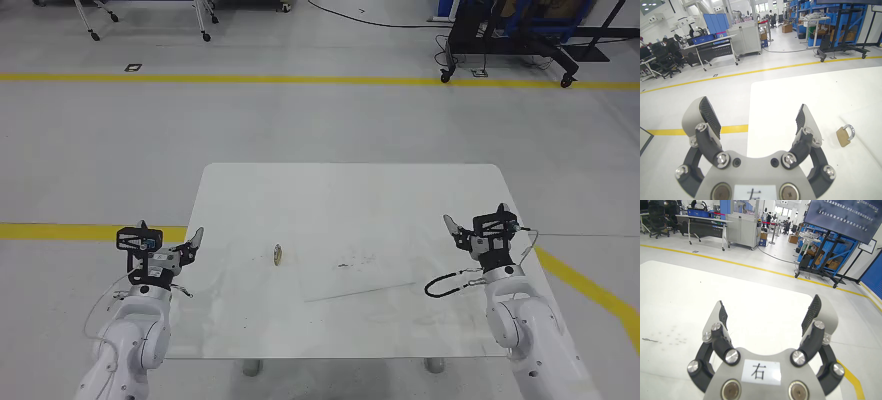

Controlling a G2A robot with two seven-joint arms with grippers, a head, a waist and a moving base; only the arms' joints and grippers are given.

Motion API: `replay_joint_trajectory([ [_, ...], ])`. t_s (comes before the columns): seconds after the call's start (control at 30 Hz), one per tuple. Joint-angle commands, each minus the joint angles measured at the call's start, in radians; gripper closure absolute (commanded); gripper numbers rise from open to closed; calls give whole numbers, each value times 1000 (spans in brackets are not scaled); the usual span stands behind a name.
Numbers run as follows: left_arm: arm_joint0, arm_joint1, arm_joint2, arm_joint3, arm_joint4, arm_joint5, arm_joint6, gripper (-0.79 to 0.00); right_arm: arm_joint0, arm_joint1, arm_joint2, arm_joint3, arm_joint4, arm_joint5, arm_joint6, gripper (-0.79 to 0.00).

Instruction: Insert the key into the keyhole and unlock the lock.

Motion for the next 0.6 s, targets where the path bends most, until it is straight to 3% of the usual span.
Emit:
replay_joint_trajectory([
  [0.0, 0, 0, 0, 0, 0, 0, 0, -785, 3, 0, -7, -1, -13, -6, 6, -785],
  [0.17, 0, 0, 0, 0, 0, 0, 0, -785, 59, -2, -65, 11, -66, -57, 54, -785],
  [0.57, 0, 0, 0, 0, 0, 0, 0, -785, 254, -9, -270, 153, -141, -388, 85, -785],
])
